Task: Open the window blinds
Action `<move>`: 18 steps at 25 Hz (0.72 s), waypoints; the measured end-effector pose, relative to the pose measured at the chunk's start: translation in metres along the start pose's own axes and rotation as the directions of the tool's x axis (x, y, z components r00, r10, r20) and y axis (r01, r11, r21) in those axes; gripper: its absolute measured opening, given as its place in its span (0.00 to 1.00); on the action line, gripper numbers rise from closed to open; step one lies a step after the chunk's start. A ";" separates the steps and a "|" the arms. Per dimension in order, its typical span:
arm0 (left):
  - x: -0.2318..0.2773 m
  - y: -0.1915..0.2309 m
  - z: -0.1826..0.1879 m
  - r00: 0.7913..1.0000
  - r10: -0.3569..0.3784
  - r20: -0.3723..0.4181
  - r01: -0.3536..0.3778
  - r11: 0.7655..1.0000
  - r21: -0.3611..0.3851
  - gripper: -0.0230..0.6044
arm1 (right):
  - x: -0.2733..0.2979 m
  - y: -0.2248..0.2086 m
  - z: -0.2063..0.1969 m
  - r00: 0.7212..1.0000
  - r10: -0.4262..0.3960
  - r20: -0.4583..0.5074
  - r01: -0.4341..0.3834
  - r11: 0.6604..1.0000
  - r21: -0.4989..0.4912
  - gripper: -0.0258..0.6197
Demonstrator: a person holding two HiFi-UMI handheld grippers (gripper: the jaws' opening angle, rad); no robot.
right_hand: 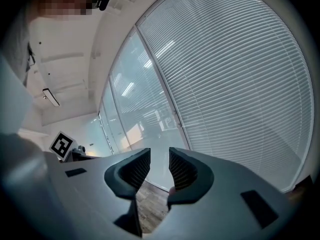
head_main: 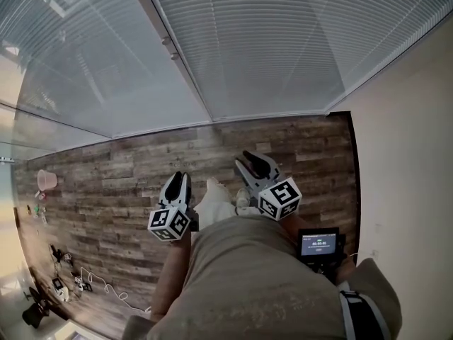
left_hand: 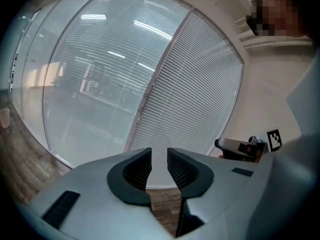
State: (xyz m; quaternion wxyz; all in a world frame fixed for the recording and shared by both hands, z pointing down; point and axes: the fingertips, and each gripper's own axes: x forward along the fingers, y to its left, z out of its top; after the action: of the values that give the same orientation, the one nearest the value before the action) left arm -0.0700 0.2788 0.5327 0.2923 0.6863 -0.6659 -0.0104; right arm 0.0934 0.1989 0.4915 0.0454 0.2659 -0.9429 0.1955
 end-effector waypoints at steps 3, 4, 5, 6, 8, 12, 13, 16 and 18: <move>0.003 0.006 0.000 1.000 0.008 -0.001 -0.008 1.000 -0.011 0.18 | 0.004 0.000 -0.003 1.000 0.002 -0.007 -0.002 1.000 0.003 0.20; 0.005 0.008 0.000 1.000 0.009 -0.002 -0.009 1.000 -0.014 0.18 | 0.007 -0.001 -0.004 1.000 0.002 -0.011 -0.002 1.000 0.005 0.20; 0.008 0.011 0.000 1.000 0.010 -0.004 -0.010 1.000 -0.016 0.18 | 0.009 -0.003 -0.005 1.000 0.001 -0.014 0.000 1.000 0.006 0.20; 0.011 0.013 0.001 1.000 0.009 -0.006 -0.010 1.000 -0.018 0.18 | 0.012 -0.005 -0.005 1.000 -0.002 -0.017 0.002 1.000 0.008 0.20; 0.017 0.016 0.005 1.000 0.006 -0.012 -0.007 1.000 -0.021 0.18 | 0.019 -0.008 -0.003 1.000 -0.008 -0.022 0.008 1.000 0.011 0.20; 0.035 0.023 0.015 1.000 -0.003 -0.024 0.002 1.000 -0.023 0.18 | 0.036 -0.017 0.003 1.000 -0.020 -0.024 0.021 1.000 0.017 0.20; 0.040 0.027 0.017 1.000 -0.006 -0.028 0.005 1.000 -0.023 0.18 | 0.041 -0.019 0.003 0.999 -0.022 -0.025 0.023 1.000 0.020 0.20; 0.055 0.041 0.029 0.999 -0.017 -0.038 0.016 1.000 -0.018 0.18 | 0.061 -0.021 0.005 0.999 -0.028 -0.031 0.029 0.999 0.026 0.20; 0.066 0.052 0.040 0.999 -0.025 -0.039 0.024 1.000 -0.017 0.18 | 0.078 -0.023 0.009 0.999 -0.035 -0.033 0.035 0.999 0.028 0.20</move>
State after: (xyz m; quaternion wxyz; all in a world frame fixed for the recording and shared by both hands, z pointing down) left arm -0.1256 0.2053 0.5455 0.3110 0.6921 -0.6513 -0.0060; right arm 0.0393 0.1393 0.5060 0.0605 0.2797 -0.9343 0.2124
